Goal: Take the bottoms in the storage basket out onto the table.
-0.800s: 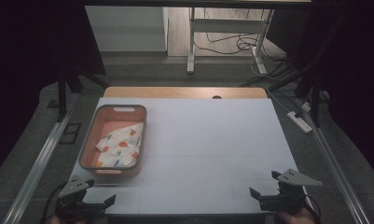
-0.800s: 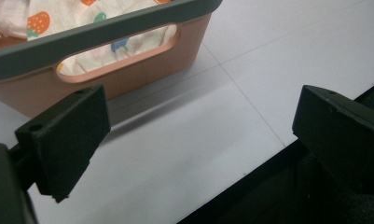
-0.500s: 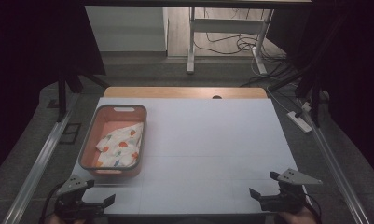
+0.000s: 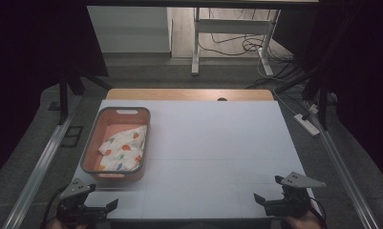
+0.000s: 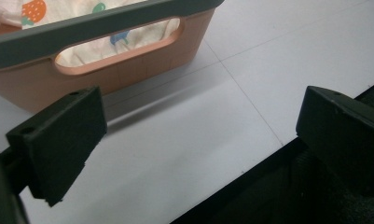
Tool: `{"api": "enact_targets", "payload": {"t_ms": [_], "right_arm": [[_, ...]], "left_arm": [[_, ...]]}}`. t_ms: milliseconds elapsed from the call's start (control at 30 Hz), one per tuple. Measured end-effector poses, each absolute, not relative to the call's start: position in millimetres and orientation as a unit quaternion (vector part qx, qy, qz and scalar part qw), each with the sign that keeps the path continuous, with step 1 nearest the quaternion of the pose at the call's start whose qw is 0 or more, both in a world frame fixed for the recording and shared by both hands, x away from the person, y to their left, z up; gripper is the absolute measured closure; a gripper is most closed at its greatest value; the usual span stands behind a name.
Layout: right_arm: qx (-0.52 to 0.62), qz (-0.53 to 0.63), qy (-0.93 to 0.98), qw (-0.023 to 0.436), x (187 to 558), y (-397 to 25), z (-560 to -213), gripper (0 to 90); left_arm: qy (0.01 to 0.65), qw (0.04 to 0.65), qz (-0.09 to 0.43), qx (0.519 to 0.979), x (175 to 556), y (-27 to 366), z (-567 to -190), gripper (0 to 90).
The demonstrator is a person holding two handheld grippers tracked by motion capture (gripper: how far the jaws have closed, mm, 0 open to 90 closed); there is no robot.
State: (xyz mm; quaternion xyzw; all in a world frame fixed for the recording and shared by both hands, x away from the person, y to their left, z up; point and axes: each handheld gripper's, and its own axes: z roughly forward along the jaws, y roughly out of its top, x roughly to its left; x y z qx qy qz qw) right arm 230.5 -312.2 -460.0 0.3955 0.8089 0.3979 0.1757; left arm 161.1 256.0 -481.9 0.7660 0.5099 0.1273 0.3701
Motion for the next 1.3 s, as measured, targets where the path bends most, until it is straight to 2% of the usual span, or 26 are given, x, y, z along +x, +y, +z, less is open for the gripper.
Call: {"api": "enact_targets", "payload": {"t_ms": [800, 1300], "right_arm": [[0.390, 0.380, 0.821, 0.174, 232, -308, -462, 0.7], [0.395, 0.382, 0.818, 0.170, 233, -309, -462, 0.8]], "left_arm": [[0.485, 0.406, 0.104, 0.768, 165, 257, -476, 0.8], [0.460, 0.397, 0.132, 0.783, 171, 251, -462, 0.7]]}}
